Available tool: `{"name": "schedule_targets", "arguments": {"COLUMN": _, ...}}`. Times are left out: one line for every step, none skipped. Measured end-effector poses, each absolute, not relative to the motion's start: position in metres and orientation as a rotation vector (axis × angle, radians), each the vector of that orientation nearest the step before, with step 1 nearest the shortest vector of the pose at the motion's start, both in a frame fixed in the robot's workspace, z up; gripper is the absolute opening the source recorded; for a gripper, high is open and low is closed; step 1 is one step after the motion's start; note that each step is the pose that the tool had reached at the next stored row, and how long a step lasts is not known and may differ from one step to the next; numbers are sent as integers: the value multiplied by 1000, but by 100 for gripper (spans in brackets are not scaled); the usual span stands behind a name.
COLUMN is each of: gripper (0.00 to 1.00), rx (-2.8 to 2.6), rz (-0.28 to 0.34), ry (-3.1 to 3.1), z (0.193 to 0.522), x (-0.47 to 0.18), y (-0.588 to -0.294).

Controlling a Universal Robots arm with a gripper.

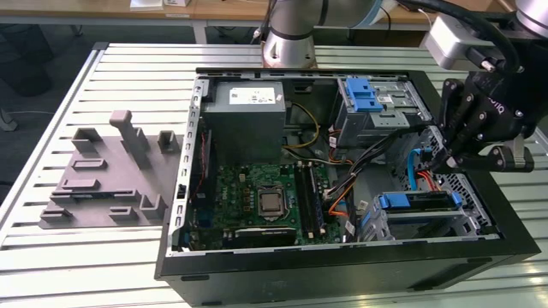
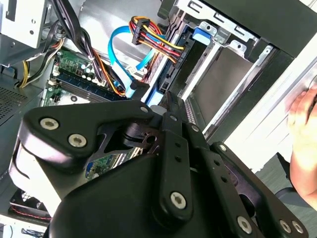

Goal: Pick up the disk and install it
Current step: 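Insert the second disk wire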

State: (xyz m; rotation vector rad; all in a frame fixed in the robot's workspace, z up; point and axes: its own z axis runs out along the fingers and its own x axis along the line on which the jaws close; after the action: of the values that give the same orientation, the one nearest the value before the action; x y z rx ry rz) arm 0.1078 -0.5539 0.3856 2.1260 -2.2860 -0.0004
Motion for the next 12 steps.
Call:
{"name": "schedule_targets", "arguments": {"gripper": 11, "rx": 2126, "rz": 0, "ry": -2286, "z": 386, "x": 108, "y": -553}}
{"name": "schedule_targets", "arguments": {"gripper": 11, "rx": 2126, "rz": 0, "ry": -2286, "z": 386, "x": 107, "y": -553}}
{"name": "schedule_targets", "arguments": {"gripper": 11, "rx": 2126, "rz": 0, "ry": -2286, "z": 386, "x": 107, "y": -552}}
{"name": "schedule_targets", "arguments": {"gripper": 11, "rx": 2126, "rz": 0, "ry": -2286, "z": 386, "x": 107, "y": -551}}
{"name": "schedule_targets", "arguments": {"gripper": 11, "rx": 2126, "rz": 0, "ry": -2286, "z": 386, "x": 107, "y": -550}}
{"name": "schedule_targets", "arguments": {"gripper": 11, "rx": 2126, "rz": 0, "ry": -2286, "z": 386, "x": 106, "y": -549}}
{"name": "schedule_targets", "arguments": {"gripper": 11, "rx": 2126, "rz": 0, "ry": -2286, "z": 386, "x": 106, "y": -548}}
{"name": "schedule_targets", "arguments": {"gripper": 11, "rx": 2126, "rz": 0, "ry": -2286, "z": 386, "x": 106, "y": -547}}
{"name": "schedule_targets", "arguments": {"gripper": 11, "rx": 2126, "rz": 0, "ry": -2286, "z": 387, "x": 106, "y": -546}}
{"name": "schedule_targets", "arguments": {"gripper": 11, "rx": 2126, "rz": 0, "ry": -2286, "z": 388, "x": 105, "y": -546}}
{"name": "schedule_targets", "arguments": {"gripper": 11, "rx": 2126, "rz": 0, "ry": -2286, "z": 388, "x": 105, "y": -545}}
{"name": "schedule_targets", "arguments": {"gripper": 11, "rx": 2126, "rz": 0, "ry": -2286, "z": 389, "x": 105, "y": -545}}
